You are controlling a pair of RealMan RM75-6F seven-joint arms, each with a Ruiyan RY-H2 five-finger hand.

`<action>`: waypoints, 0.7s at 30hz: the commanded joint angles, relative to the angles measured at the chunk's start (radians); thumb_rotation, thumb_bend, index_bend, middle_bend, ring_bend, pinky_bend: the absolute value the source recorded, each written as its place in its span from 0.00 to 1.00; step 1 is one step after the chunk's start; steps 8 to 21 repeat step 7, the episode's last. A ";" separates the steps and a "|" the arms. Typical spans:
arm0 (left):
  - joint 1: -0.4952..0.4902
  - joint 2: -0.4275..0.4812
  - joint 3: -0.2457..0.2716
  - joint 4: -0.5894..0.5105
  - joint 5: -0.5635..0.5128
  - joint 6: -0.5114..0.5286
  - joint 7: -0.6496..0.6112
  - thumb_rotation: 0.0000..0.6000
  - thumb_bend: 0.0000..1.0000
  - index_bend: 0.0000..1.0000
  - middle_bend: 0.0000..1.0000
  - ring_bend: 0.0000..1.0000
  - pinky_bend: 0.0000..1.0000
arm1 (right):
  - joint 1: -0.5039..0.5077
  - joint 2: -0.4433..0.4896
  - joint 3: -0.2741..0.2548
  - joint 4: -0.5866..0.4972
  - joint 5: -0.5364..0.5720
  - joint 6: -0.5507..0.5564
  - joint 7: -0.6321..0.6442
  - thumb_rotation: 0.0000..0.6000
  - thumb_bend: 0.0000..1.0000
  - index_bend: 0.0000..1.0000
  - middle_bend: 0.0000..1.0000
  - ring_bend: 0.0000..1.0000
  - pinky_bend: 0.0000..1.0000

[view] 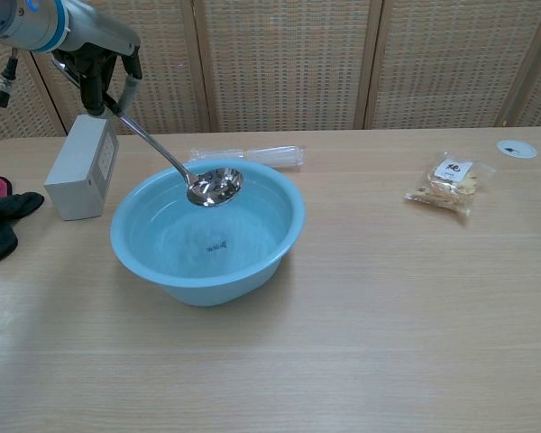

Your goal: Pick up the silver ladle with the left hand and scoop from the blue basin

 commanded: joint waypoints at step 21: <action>-0.049 0.005 -0.015 -0.025 -0.070 0.048 0.041 1.00 0.81 0.95 0.94 0.94 1.00 | -0.001 0.002 0.001 0.000 0.000 0.002 0.005 1.00 0.00 0.00 0.00 0.00 0.00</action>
